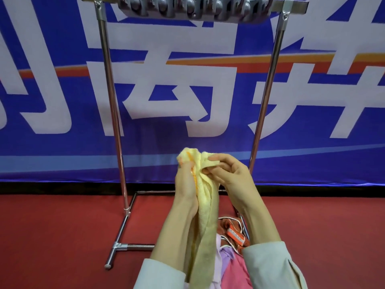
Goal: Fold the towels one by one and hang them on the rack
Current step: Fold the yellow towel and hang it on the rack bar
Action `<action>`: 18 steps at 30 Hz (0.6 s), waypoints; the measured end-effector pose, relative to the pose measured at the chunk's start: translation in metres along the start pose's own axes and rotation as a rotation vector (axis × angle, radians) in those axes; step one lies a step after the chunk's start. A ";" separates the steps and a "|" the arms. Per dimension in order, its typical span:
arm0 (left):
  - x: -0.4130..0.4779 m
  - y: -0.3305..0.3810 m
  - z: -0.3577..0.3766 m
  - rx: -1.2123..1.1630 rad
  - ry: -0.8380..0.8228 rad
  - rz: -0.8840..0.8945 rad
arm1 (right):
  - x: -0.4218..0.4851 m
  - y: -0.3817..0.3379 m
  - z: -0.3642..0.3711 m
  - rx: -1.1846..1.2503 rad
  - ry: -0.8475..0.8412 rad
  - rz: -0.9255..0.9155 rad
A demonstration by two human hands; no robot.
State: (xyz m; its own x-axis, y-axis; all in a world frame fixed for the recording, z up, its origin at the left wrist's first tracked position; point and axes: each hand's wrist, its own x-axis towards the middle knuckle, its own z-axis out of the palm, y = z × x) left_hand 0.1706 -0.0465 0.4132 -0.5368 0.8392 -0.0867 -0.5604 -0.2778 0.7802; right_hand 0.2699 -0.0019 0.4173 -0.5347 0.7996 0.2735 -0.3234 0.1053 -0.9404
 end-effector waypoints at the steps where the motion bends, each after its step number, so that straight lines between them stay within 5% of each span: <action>1: 0.000 -0.002 0.000 0.020 -0.010 0.038 | 0.001 0.002 -0.001 0.005 0.032 -0.013; 10: -0.005 0.002 -0.008 0.203 0.020 0.228 | 0.002 0.010 -0.001 -0.185 0.041 -0.152; 14: -0.014 0.010 -0.009 0.271 -0.069 0.154 | 0.002 0.012 -0.009 -0.169 -0.104 -0.107; 18: -0.012 0.006 -0.012 0.365 -0.078 0.098 | 0.001 0.011 -0.011 -0.217 -0.057 -0.060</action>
State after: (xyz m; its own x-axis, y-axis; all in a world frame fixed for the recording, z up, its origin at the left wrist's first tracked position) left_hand 0.1664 -0.0636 0.4116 -0.5194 0.8538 0.0356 -0.2400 -0.1857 0.9528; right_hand 0.2745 0.0070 0.4051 -0.5649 0.7537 0.3359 -0.1844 0.2814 -0.9417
